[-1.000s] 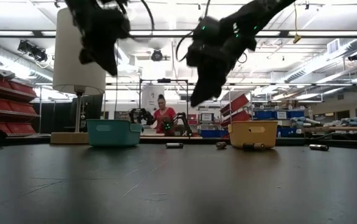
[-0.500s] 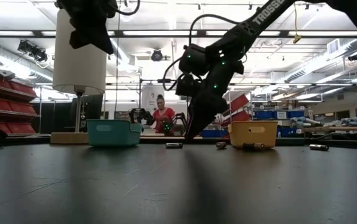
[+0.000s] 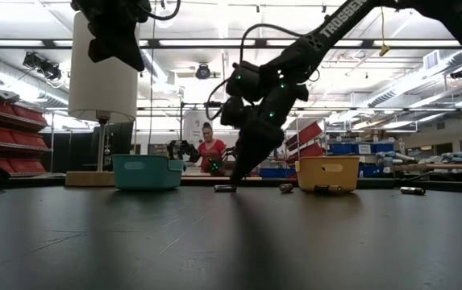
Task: Sort batteries
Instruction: Put the silver battery into the blue bin
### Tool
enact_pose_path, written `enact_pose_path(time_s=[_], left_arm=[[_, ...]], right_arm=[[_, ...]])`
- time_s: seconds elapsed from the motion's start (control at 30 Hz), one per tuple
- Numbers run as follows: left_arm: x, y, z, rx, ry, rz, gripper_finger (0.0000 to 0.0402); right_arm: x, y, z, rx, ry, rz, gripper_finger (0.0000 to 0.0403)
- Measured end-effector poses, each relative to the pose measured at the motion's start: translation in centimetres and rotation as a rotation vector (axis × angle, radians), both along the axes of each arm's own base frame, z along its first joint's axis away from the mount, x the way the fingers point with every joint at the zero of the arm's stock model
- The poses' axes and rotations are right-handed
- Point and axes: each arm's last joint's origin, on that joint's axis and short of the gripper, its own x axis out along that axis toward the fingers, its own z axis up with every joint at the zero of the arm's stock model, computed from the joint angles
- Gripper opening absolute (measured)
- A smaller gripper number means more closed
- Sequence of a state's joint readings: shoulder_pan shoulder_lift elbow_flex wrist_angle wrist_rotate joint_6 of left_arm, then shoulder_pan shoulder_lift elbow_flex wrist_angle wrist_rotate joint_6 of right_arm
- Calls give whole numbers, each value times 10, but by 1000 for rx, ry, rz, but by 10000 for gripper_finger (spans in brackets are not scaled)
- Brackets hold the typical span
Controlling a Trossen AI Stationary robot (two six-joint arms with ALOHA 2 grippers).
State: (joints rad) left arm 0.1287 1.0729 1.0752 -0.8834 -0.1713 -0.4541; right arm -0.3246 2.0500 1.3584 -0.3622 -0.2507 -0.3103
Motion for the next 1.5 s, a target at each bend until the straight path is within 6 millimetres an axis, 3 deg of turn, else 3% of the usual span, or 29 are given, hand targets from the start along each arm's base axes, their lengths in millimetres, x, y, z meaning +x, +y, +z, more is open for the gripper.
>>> enact_pose_path(time_s=[0.43, 0.8, 1.5], left_arm=[[0, 0, 0, -10, -6, 13, 17], [0, 0, 0, -11, -3, 15, 16], [-1, 0, -1, -21, 5, 13, 21]], right_arm=[[17, 3, -13, -11, 81, -22, 180], [16, 10, -14, -92, 121, 51, 21], [18, 9, 3, -71, 111, 11, 12]])
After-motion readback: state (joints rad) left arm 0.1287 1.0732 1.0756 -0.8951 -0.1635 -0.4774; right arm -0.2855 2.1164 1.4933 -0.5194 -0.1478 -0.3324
